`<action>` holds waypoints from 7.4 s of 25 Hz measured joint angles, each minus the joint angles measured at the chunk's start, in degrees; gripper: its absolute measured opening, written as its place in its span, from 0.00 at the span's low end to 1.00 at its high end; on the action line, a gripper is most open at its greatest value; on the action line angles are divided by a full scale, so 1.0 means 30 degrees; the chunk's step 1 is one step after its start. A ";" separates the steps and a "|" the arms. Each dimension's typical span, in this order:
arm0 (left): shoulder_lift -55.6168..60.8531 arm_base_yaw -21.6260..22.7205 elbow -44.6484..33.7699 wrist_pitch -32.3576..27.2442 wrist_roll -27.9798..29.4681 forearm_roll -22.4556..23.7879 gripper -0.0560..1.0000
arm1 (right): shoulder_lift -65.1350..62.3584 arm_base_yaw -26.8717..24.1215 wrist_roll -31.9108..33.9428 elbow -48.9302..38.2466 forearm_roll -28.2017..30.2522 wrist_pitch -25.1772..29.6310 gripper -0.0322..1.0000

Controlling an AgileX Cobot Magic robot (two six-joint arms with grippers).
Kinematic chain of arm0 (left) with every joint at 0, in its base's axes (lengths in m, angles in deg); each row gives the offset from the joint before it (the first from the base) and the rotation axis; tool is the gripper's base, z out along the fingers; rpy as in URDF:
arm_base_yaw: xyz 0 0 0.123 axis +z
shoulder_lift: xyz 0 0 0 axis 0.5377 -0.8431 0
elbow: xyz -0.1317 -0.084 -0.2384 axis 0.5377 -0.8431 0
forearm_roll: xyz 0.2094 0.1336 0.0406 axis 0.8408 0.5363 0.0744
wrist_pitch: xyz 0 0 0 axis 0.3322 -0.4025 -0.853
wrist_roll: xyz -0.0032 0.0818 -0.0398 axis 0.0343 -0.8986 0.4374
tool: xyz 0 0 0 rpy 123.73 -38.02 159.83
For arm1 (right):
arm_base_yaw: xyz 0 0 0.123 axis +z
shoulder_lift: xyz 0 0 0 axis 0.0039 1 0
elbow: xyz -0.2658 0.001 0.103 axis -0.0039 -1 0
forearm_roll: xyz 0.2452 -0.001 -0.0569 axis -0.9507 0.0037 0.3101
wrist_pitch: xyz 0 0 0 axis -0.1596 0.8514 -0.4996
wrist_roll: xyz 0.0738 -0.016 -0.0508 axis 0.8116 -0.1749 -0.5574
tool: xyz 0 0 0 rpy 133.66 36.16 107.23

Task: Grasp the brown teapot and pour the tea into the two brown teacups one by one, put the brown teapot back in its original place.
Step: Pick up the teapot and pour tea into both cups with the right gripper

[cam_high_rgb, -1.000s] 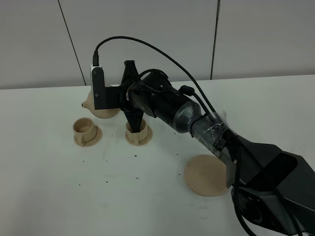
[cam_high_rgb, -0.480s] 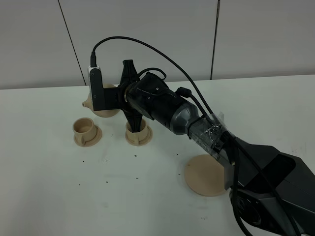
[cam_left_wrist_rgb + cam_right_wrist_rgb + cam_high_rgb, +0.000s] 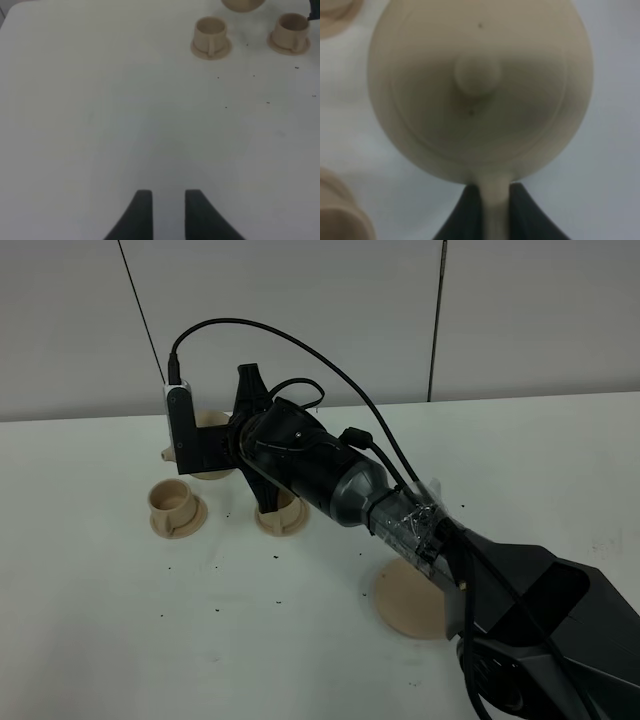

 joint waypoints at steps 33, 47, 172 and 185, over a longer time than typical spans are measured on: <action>0.0000 0.0000 0.0000 0.0000 0.0000 0.0000 0.27 | 0.0000 0.0183 -0.0778 0.0000 0.1181 0.1343 0.12; 0.0000 0.0000 0.0000 0.0000 0.0000 0.0000 0.27 | 0.0002 0.0525 -0.1520 0.0000 0.1958 0.1673 0.12; 0.0000 0.0000 0.0000 0.0000 0.0000 0.0006 0.27 | 0.0532 0.1289 -0.3443 0.0000 0.5893 -0.1318 0.12; 0.0000 0.0000 0.0000 0.0000 0.0000 0.0006 0.27 | 0.0546 0.1289 -0.3426 0.0000 0.6077 -0.1040 0.12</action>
